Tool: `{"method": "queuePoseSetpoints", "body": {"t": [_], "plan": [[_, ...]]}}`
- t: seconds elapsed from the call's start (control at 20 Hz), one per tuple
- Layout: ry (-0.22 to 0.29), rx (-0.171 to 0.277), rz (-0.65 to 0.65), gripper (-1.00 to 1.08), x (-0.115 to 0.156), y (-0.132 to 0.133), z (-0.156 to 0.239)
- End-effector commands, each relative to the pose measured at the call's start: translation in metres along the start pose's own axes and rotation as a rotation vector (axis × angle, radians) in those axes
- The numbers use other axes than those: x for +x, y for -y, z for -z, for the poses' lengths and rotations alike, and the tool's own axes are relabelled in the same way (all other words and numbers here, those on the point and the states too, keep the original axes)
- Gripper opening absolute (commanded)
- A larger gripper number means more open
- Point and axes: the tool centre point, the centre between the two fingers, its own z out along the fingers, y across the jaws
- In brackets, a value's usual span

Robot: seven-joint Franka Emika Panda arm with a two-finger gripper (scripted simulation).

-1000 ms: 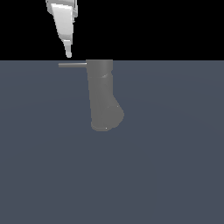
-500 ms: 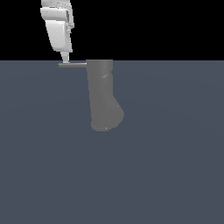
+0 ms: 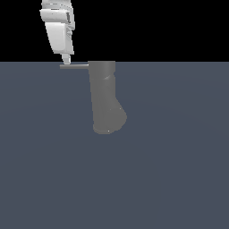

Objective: Turn on the faucet by rotating a designated handle.

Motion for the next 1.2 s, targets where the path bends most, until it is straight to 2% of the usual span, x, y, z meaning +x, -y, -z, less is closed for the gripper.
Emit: {"method": "queuePoseSetpoints", "body": {"t": [0.0,1.15], "plan": [[0.0,0.0,0.0,-1.0,0.0,-0.006,0.0],[0.0,0.001,0.0,-1.0,0.004,-0.071,0.0]]}}
